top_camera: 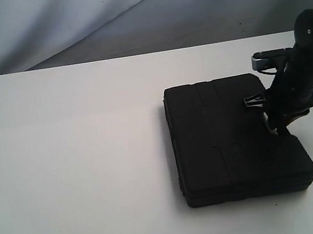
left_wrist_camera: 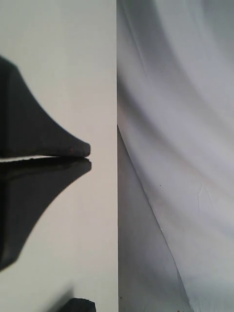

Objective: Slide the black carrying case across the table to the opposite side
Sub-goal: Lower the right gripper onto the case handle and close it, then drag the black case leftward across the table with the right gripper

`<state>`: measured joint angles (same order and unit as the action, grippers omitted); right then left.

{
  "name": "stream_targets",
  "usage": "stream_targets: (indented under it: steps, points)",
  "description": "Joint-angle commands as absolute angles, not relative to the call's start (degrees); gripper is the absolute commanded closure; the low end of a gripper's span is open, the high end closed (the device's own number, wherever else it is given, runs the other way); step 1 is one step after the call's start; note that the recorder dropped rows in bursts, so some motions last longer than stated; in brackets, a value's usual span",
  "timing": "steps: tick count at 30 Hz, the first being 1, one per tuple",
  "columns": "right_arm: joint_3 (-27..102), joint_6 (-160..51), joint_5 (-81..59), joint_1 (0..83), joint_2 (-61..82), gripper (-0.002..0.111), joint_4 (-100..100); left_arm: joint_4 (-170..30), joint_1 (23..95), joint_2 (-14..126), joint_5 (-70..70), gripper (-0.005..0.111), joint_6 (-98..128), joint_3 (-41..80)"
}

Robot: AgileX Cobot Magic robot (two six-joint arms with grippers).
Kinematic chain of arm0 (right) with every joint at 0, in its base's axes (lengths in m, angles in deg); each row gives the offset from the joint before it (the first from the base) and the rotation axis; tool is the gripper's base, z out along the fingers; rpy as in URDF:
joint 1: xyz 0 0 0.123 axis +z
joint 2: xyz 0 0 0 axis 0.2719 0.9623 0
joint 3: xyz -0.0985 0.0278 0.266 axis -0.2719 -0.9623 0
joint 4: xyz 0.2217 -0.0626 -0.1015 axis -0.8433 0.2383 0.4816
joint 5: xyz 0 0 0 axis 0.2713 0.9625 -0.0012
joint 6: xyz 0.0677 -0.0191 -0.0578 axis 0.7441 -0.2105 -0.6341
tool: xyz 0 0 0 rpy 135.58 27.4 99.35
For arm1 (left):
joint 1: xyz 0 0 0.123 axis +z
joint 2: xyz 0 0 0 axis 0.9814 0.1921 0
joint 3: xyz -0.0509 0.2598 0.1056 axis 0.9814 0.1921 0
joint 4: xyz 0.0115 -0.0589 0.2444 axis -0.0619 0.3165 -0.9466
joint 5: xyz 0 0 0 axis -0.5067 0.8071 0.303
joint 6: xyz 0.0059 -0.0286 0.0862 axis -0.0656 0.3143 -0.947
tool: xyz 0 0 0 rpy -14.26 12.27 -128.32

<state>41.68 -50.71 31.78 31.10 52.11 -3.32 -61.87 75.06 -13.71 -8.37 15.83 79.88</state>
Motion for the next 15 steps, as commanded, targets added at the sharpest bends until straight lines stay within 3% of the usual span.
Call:
stream_targets:
  steps: [1,15]
  points:
    - [42.04,-48.09,31.18,31.79,52.05,0.108,-5.91,-61.85,74.92,-13.95,-7.83,0.107,15.86,80.15]
    - [42.04,-42.11,28.66,35.25,52.61,0.108,-6.33,-61.85,74.92,-13.95,-7.83,0.107,15.86,80.15]
